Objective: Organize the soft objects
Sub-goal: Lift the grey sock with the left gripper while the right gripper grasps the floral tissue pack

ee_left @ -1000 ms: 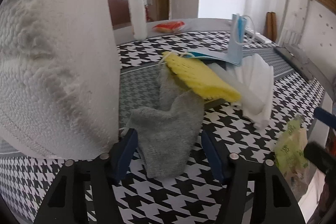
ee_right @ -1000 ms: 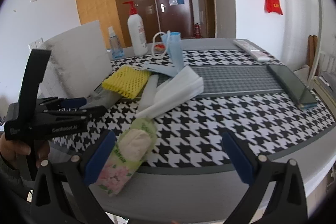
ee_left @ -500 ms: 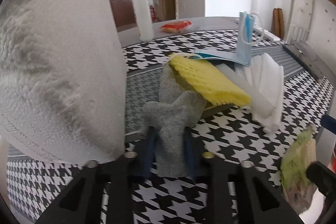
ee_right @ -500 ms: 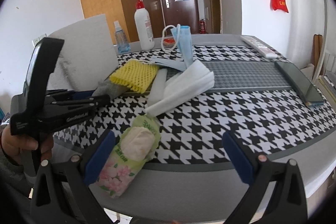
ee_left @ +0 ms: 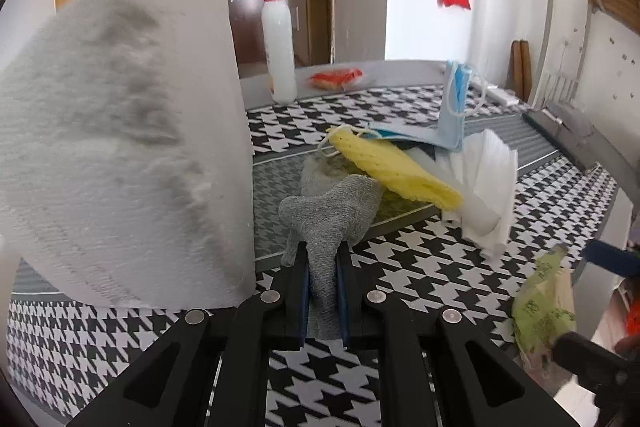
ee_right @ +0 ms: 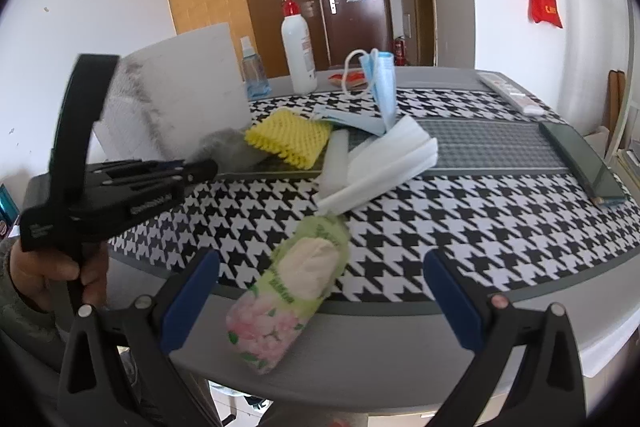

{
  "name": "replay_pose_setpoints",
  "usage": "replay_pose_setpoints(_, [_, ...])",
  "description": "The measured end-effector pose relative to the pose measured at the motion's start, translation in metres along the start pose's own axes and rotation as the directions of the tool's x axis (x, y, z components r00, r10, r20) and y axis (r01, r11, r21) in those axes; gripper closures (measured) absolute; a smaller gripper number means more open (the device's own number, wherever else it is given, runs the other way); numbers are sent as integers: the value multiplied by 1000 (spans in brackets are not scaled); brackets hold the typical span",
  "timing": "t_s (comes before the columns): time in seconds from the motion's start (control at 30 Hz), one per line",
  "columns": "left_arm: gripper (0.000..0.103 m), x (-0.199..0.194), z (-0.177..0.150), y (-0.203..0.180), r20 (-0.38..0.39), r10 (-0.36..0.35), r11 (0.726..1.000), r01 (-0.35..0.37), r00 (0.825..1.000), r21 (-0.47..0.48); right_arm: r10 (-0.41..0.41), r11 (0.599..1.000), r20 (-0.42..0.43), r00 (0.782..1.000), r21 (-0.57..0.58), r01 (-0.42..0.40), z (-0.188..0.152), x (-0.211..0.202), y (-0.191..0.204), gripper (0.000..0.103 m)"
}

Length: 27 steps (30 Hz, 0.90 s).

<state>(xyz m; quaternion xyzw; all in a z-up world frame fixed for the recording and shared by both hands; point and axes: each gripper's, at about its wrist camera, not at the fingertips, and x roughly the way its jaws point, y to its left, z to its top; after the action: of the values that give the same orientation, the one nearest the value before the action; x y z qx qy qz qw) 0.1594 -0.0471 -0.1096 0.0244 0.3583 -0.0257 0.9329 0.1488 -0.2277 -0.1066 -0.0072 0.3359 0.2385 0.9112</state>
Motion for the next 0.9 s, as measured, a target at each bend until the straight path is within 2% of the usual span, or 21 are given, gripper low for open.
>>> replay_pose_setpoints(0.07, [91, -8, -2, 2, 18, -9, 1000, 9, 1000, -3, -4, 1000, -6, 1000, -3, 4, -1, 2, 2, 0])
replay_pose_setpoints(0.27, [91, -34, -9, 8, 90, -25, 1000, 26, 996, -4, 3, 1000, -43, 999, 2, -3, -4, 10, 8, 15])
replay_pose_setpoints(0.33, [91, -42, -11, 9, 118, -24, 1000, 24, 993, 1, 2, 1000, -55, 998, 7, -2, -6, 12, 8, 31])
replay_pose_setpoints(0.5, [91, -54, -16, 16, 144, -41, 999, 41, 989, 4, 3, 1000, -93, 996, 5, -3, -5, 16, 13, 48])
replay_pose_setpoints(0.63, [91, -59, -18, 21, 157, -45, 999, 46, 987, -5, -9, 1000, -120, 993, -9, 7, -5, 18, 17, 65])
replay_pose_setpoints(0.73, [91, -63, -21, 24, 162, -48, 999, 51, 986, -14, -4, 1000, -125, 992, -7, 3, -5, 17, 18, 70])
replay_pose_setpoints(0.9, [91, -72, -23, 26, 180, -54, 998, 56, 982, -9, -22, 999, -99, 995, -33, 19, -2, 9, 25, 71])
